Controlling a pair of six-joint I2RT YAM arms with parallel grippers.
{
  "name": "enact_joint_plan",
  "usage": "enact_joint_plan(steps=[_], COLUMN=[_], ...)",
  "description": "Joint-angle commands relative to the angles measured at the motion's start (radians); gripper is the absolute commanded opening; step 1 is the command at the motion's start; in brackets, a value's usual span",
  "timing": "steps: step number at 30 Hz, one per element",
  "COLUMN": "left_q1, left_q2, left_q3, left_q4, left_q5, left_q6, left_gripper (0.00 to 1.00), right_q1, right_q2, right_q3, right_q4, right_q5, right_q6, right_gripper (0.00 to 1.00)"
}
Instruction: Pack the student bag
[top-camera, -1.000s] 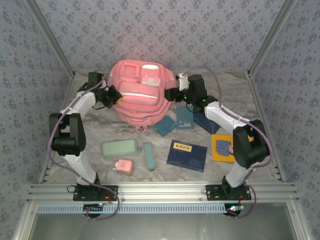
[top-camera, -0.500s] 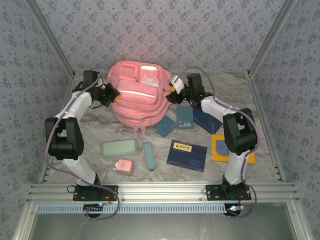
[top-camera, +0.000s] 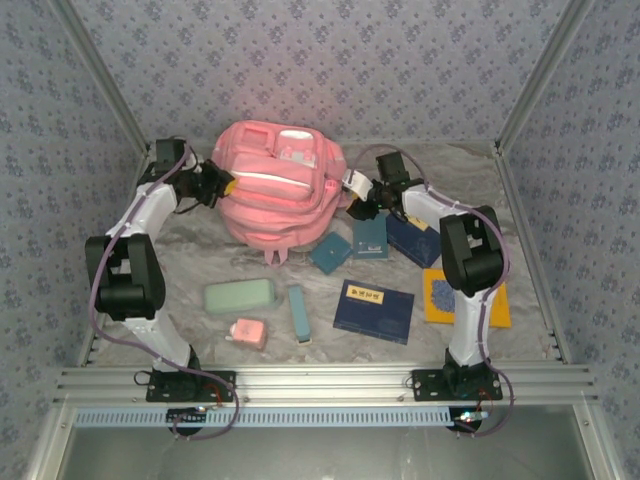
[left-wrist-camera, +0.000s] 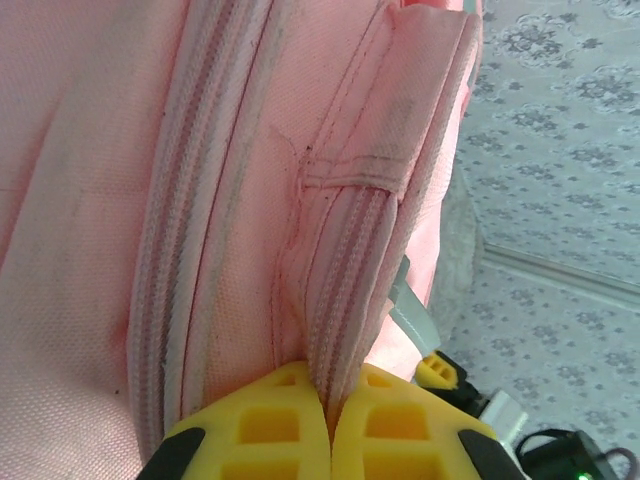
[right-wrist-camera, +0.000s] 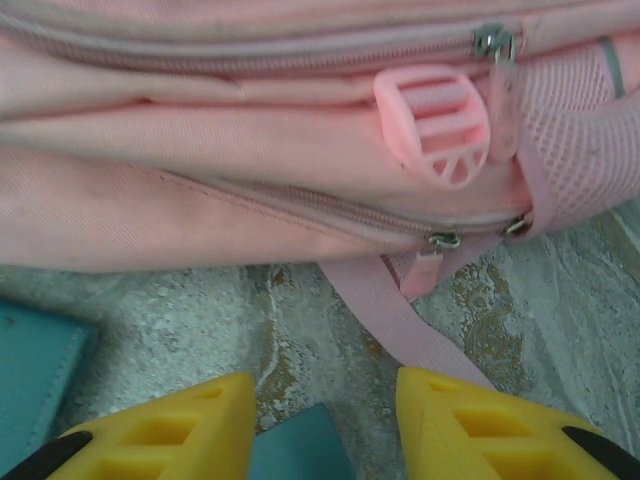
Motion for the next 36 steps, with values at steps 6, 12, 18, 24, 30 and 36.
enact_joint_plan(steps=[6, 12, 18, 24, 30, 36], left_q1=[0.008, 0.021, 0.023, 0.024, 0.026, 0.027], left_q2=[-0.043, -0.055, -0.080, -0.068, -0.045, -0.029], left_q3=[0.031, 0.001, -0.050, -0.048, -0.038, -0.037], left_q4=[0.138, 0.126, 0.135, 0.132, 0.136, 0.159], left_q5=[0.091, 0.096, 0.091, 0.097, 0.102, 0.108], left_q6=[-0.061, -0.036, -0.020, -0.009, -0.011, -0.034], left_gripper=[0.00, 0.00, 0.00, 0.00, 0.00, 0.00], right_q1=[0.019, 0.018, 0.009, 0.007, 0.028, 0.032], right_q2=[0.107, 0.178, 0.246, 0.303, 0.346, 0.363], right_q3=[0.113, 0.174, 0.260, 0.328, 0.369, 0.382], right_q4=[-0.060, -0.018, -0.044, -0.076, -0.127, -0.129], right_q5=[0.039, 0.050, 0.014, -0.023, 0.004, 0.055], right_q6=[-0.038, -0.017, -0.039, -0.081, -0.162, -0.162], right_gripper=[0.50, 0.50, 0.51, 0.50, 0.44, 0.16])
